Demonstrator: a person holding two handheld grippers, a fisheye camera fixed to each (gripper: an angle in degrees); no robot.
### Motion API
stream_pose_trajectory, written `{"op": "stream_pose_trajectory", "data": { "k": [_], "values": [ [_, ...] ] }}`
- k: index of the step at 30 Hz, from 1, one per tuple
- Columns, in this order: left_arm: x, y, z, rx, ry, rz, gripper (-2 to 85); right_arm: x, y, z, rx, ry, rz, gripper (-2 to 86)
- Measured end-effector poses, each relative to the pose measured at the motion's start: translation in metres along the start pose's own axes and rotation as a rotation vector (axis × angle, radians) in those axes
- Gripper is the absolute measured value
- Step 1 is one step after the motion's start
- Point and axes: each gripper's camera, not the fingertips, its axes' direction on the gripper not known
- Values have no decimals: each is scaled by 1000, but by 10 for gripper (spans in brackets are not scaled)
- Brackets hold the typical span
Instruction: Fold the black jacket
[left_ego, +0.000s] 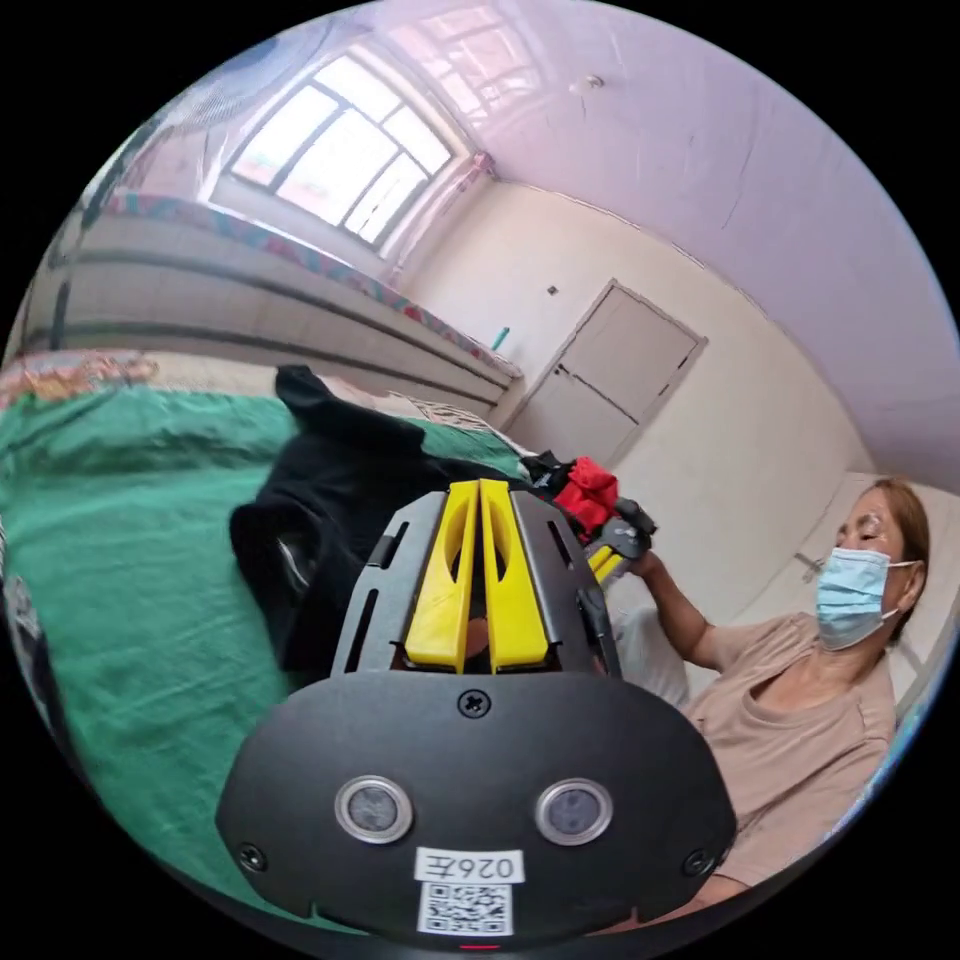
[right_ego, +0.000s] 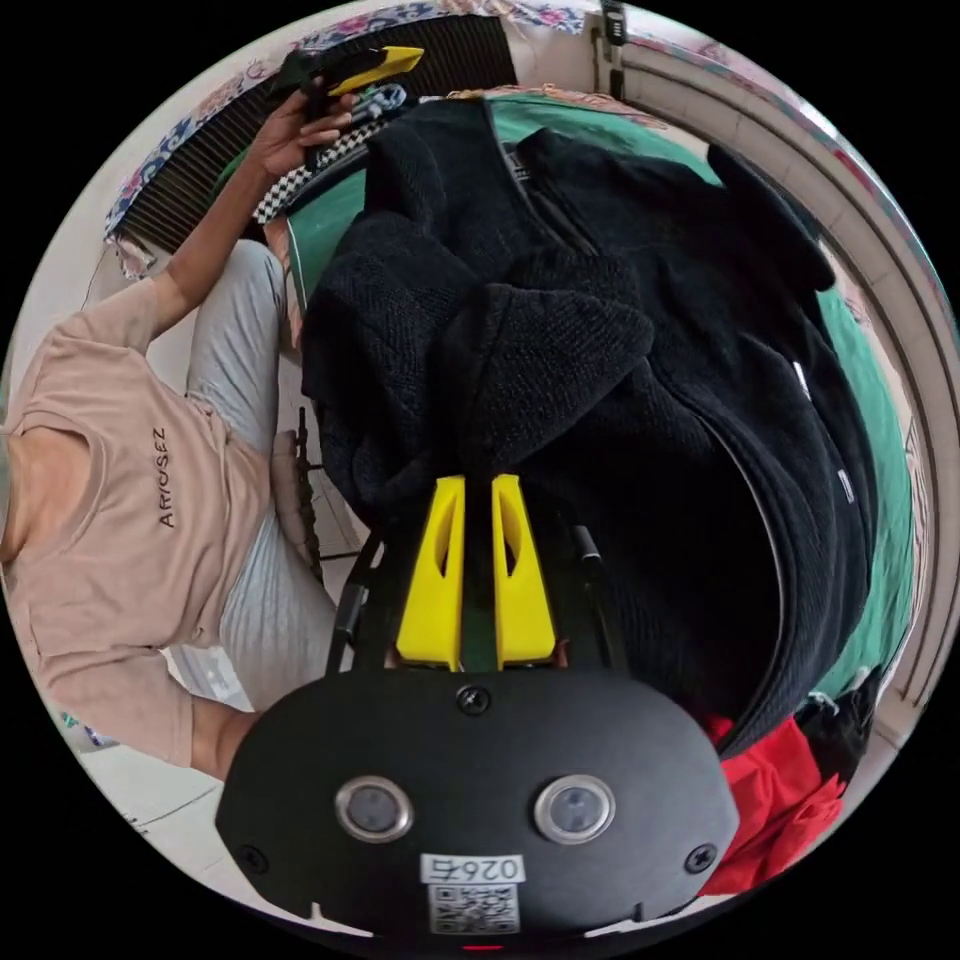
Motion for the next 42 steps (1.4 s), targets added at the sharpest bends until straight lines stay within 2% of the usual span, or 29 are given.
{"op": "stream_pose_trajectory", "data": {
  "k": [2,5,7,9,11,14,16,17,18,22,24,28,31,33,35,37,40,42],
  "values": [
    [11,-35,17,-32,-216,88,72,16,17,-30,110,0,57,19],
    [8,-81,82,-145,-399,153,168,61,57,-91,379,59,277,28],
    [-10,-103,135,-256,-449,139,171,96,96,-125,564,81,481,35],
    [-39,-119,185,-364,-454,72,146,142,160,-153,768,73,796,49],
    [-77,-132,245,-455,-462,5,128,169,202,-162,877,31,987,63],
    [-120,-130,317,-598,-594,-28,213,202,235,-165,969,-18,1145,83],
    [-143,-116,363,-747,-576,-31,229,223,228,-164,922,-26,1181,102],
    [-154,-105,388,-829,-496,-54,214,238,215,-163,873,-29,1180,115],
    [-156,-101,395,-832,-510,-56,200,251,197,-161,825,-37,1160,128],
    [-141,-97,378,-709,-486,96,102,279,138,-163,695,22,1135,159],
    [-148,-93,352,-623,-400,74,64,285,110,-176,658,119,1148,164],
    [-191,-79,271,-400,-197,-59,51,286,84,-202,716,225,1121,136],
    [-219,-64,214,-310,-231,-121,49,304,63,-211,695,267,1139,126],
    [-233,-54,190,-281,-233,-151,50,342,46,-214,694,186,1143,123],
    [-250,-46,187,-376,-182,-155,57,380,33,-215,666,83,1132,120],
    [-261,-50,182,-379,-157,-167,69,416,23,-214,675,-49,1128,126],
    [-260,-75,168,-270,-195,-107,107,464,6,-204,593,-111,1164,195],
    [-257,-96,185,-275,-221,-64,156,496,-13,-181,457,-172,1161,277]
  ]
}}
